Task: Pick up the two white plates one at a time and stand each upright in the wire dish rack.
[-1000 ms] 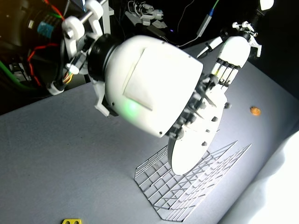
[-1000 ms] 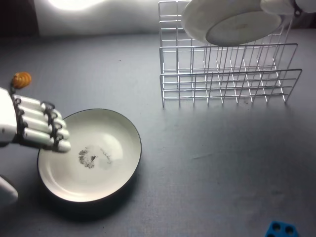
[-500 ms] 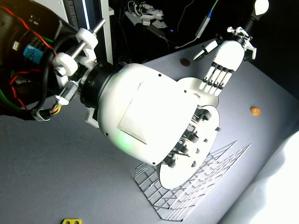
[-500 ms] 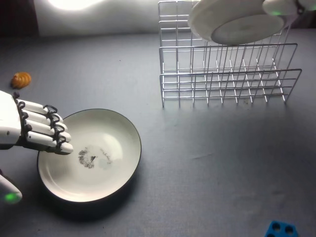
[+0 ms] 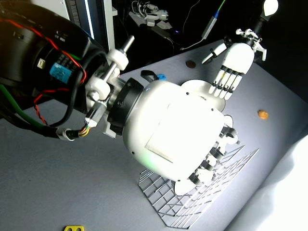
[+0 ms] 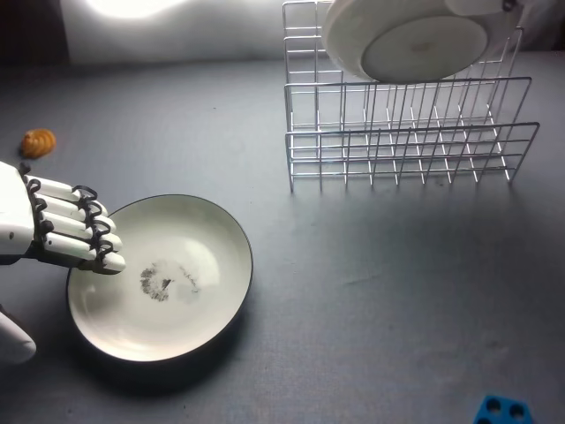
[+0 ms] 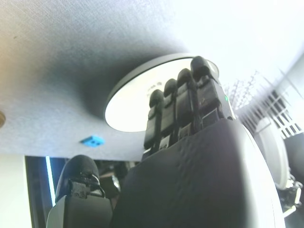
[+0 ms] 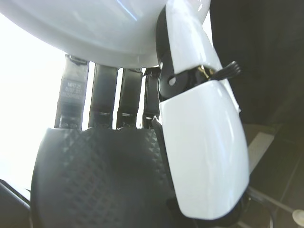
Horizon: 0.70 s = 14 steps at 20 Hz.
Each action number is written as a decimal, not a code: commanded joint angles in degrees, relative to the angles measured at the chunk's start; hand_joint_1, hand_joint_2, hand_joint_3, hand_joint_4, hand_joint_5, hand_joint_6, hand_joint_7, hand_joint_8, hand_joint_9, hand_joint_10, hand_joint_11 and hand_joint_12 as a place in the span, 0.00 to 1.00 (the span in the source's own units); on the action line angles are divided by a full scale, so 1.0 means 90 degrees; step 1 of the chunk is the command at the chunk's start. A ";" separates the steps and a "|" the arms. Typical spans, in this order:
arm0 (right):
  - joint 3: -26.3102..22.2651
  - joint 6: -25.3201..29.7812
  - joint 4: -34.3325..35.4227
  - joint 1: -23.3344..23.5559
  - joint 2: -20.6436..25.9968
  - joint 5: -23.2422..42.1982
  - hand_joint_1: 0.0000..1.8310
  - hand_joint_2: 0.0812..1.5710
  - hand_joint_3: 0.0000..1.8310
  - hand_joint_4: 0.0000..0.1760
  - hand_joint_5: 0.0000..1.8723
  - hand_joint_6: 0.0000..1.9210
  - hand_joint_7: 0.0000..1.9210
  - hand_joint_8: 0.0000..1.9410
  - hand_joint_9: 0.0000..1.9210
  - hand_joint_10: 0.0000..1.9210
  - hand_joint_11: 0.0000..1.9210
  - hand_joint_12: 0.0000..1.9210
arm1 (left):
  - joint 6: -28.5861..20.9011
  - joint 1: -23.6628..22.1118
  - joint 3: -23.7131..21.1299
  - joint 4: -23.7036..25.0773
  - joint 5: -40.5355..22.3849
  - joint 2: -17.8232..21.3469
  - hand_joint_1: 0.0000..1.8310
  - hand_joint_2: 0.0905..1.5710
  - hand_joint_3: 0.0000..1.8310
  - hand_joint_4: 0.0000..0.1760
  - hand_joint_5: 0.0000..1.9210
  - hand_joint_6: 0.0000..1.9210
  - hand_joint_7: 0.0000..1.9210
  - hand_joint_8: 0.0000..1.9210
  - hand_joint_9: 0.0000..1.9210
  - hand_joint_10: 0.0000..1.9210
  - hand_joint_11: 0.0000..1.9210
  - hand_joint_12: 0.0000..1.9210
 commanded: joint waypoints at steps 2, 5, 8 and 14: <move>0.0145 0.0075 0.0242 0.0175 -0.0020 0.0660 0.75 0.72 0.00 0.00 0.42 0.64 0.48 0.54 0.48 0.64 0.37 0.69 | -0.0028 0.0017 0.0052 -0.0297 -0.0113 0.0008 0.00 0.69 0.00 0.00 0.07 0.00 0.06 0.00 0.05 0.00 0.00 0.15; 0.0338 0.0073 0.0575 0.0182 -0.0097 0.0681 0.75 0.72 0.00 0.00 0.44 0.63 0.47 0.53 0.47 0.64 0.36 0.69 | -0.0041 0.0051 0.0105 -0.0297 -0.0087 -0.0006 0.00 0.69 0.00 0.00 0.06 0.00 0.06 0.00 0.05 0.00 0.00 0.15; 0.0385 0.0003 0.0574 0.0172 -0.0141 0.0802 0.75 0.71 0.00 0.00 0.44 0.62 0.47 0.53 0.47 0.64 0.37 0.69 | -0.0062 0.0063 0.0137 -0.0297 -0.0076 -0.0026 0.00 0.68 0.00 0.00 0.06 0.00 0.06 0.00 0.05 0.00 0.00 0.14; 0.0558 -0.0078 0.0574 0.0115 -0.0248 0.0888 0.74 0.72 0.00 0.00 0.43 0.64 0.47 0.54 0.46 0.65 0.36 0.69 | -0.0079 0.0062 0.0134 -0.0298 -0.0068 -0.0021 0.00 0.69 0.00 0.00 0.06 0.00 0.06 0.00 0.05 0.00 0.00 0.15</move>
